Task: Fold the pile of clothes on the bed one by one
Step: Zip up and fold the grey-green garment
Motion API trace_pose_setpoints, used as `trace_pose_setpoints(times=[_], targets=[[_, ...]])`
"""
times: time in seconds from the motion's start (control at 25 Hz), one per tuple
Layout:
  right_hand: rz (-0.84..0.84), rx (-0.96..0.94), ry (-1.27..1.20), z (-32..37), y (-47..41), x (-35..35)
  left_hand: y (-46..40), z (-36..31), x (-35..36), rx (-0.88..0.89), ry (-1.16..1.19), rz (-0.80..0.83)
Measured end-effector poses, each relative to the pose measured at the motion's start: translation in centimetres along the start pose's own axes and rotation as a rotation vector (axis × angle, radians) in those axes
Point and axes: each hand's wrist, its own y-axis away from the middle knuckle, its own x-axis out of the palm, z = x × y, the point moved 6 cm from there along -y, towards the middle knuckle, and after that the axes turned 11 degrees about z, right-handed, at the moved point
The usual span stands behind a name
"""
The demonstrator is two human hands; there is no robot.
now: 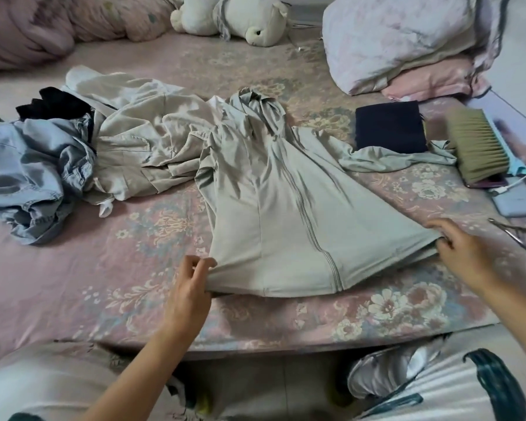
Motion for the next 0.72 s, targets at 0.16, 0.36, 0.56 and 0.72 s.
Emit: trace_pose_setpoints(times=[0.16, 0.36, 0.56, 0.72], targets=[[0.115, -0.092, 0.246, -2.6, 1.1, 0.0, 1.6, -0.4, -0.4, 0.118, -0.046, 0.002], [0.276, -0.038, 0.504, -11.5, -2.1, 2.2, 3.2, -3.1, 3.7, 0.358, 0.061, 0.394], [0.25, -0.101, 0.521, 0.7, 0.3, 3.0, -3.5, 1.5, 1.6, -0.232, 0.008, 0.119], [0.358, -0.443, 0.402, 11.8, 3.6, 11.4, -6.9, 0.9, 3.9, -0.613, 0.16, 0.254]])
